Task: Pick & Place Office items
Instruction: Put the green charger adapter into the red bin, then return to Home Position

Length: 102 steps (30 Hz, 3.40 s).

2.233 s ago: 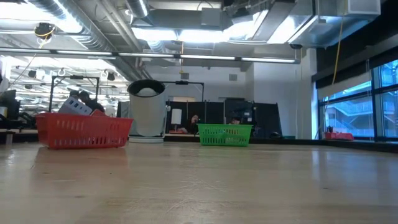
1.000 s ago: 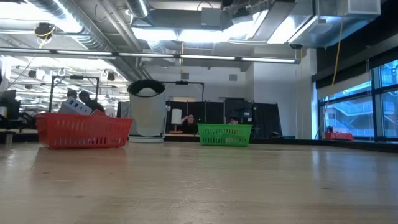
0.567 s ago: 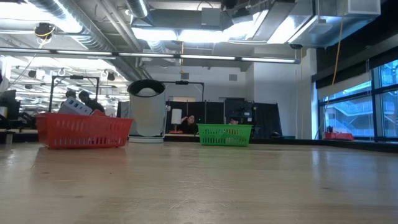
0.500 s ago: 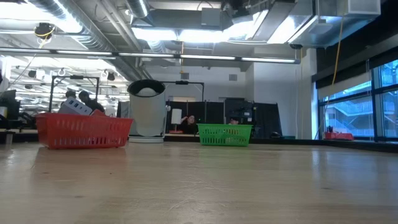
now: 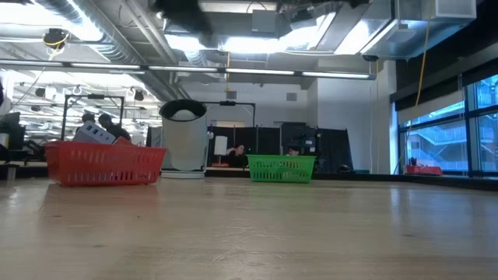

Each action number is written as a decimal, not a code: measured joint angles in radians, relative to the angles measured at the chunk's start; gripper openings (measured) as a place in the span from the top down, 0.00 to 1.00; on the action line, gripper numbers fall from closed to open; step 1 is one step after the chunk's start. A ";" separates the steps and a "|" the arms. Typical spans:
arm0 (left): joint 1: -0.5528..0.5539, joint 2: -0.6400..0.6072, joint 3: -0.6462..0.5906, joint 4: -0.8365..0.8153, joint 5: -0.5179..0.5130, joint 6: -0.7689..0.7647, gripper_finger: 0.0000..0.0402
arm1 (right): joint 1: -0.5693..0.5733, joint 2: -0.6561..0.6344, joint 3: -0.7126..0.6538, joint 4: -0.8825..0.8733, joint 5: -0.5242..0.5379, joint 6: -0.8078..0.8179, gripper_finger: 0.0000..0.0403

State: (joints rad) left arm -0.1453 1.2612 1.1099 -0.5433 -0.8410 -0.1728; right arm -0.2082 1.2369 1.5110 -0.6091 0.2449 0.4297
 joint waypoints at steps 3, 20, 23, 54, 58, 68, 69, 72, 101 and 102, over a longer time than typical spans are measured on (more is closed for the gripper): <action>0.055 0.000 0.000 -0.215 0.136 -0.193 0.57 | 0.005 -0.006 0.000 -0.032 0.058 0.004 0.14; 0.127 -0.001 -0.216 -0.336 0.546 -0.165 0.57 | 0.010 0.005 -0.001 -0.140 0.132 0.002 0.14; 0.125 -0.001 -0.245 -0.309 0.552 -0.104 0.57 | 0.010 0.005 -0.001 -0.141 0.141 0.001 0.14; 0.126 -0.001 -0.269 -0.273 0.554 0.064 0.43 | 0.010 0.005 -0.001 -0.150 0.131 -0.034 0.14; 0.126 -0.001 -0.169 -0.277 0.541 0.139 0.43 | 0.010 0.005 -0.001 -0.156 0.132 -0.136 0.14; 0.126 -0.002 -0.030 -0.217 0.536 0.315 0.43 | 0.010 0.005 -0.001 -0.166 -0.014 -0.132 0.14; 0.126 -0.001 -0.030 -0.189 0.542 0.278 0.43 | 0.010 0.005 -0.001 -0.167 -0.026 -0.132 0.14; 0.129 -0.002 -0.030 -0.104 0.545 0.196 0.43 | 0.010 0.005 -0.001 -0.170 -0.059 -0.124 0.14; 0.218 -0.793 -0.197 -0.205 0.501 -0.049 0.43 | 0.034 -0.265 -0.514 0.075 -0.112 -0.095 0.14; 0.218 -0.819 -0.214 -0.192 0.495 -0.050 0.43 | 0.034 -0.295 -0.556 0.108 -0.102 -0.075 0.14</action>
State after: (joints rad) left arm 0.0723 0.4426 0.8960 -0.7355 -0.3461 -0.2230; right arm -0.1738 0.9420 0.9547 -0.5009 0.1426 0.3550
